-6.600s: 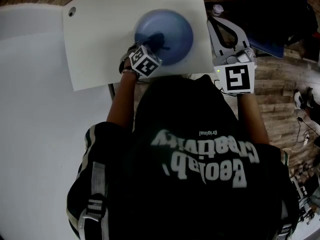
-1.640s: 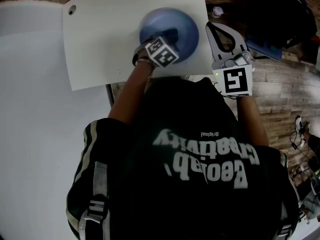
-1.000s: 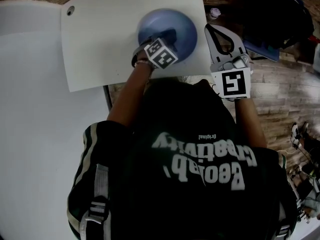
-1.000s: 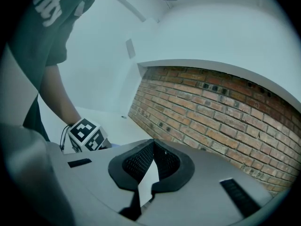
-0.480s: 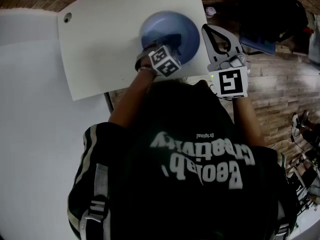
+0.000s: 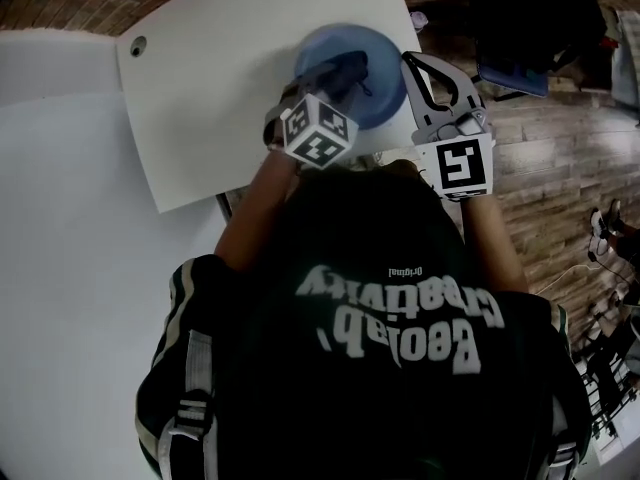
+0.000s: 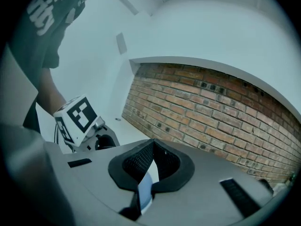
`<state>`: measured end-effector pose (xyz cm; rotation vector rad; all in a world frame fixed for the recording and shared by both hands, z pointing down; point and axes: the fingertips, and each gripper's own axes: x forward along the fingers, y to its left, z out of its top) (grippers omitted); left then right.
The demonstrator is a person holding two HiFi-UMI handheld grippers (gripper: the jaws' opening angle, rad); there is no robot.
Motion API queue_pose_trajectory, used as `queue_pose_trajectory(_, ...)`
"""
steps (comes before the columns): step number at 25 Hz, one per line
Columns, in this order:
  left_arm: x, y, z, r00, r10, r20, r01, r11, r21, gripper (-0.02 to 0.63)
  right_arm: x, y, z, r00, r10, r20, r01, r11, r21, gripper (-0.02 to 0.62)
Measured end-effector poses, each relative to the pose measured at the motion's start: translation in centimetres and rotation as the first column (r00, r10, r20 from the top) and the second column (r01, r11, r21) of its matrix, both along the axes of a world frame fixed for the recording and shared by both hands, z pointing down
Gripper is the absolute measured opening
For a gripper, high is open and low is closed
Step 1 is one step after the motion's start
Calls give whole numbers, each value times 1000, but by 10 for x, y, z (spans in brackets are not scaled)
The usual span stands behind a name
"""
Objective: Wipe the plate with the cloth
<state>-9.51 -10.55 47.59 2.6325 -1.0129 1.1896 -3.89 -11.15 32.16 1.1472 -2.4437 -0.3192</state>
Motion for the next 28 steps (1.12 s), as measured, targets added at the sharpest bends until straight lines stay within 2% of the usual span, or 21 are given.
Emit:
queue_pose_trajectory(3,-13,-8,-29,998,-18,-52,22,996,81,132,-1,0,-1,999,35,21,-35,999,-4,-6)
queue_pose_trajectory(7,-30,-22,-72,992,-35,-119,59,977,204,132,-1,-1,-7,997,64,46,-65,998,12,-6)
queue_pose_trajectory(13,-44,-25,-135,981,-5,-192,76,928,364,133,-6,-2,-18,994,86,73,-88,996,21,-6)
queue_pose_trajectory(15,-45,-25,-156,970,-3,-244,104,909,404,135,-10,-2,-24,993,77,85,-80,996,29,-6)
queue_pose_trajectory(17,-45,-23,-170,958,-4,-287,133,892,433,135,-11,-1,-28,993,75,95,-79,996,35,-6)
queue_pose_trajectory(20,-44,-18,-182,950,3,-312,150,874,463,135,-14,2,-32,993,74,96,-78,996,46,-6)
queue_pose_trajectory(24,-53,-15,-195,921,-4,-389,201,860,468,135,-12,2,-35,992,88,94,-94,994,57,-6)
queue_pose_trajectory(28,-60,-13,-206,911,-10,-413,226,847,480,135,-11,-1,-39,992,91,90,-97,992,75,-6)
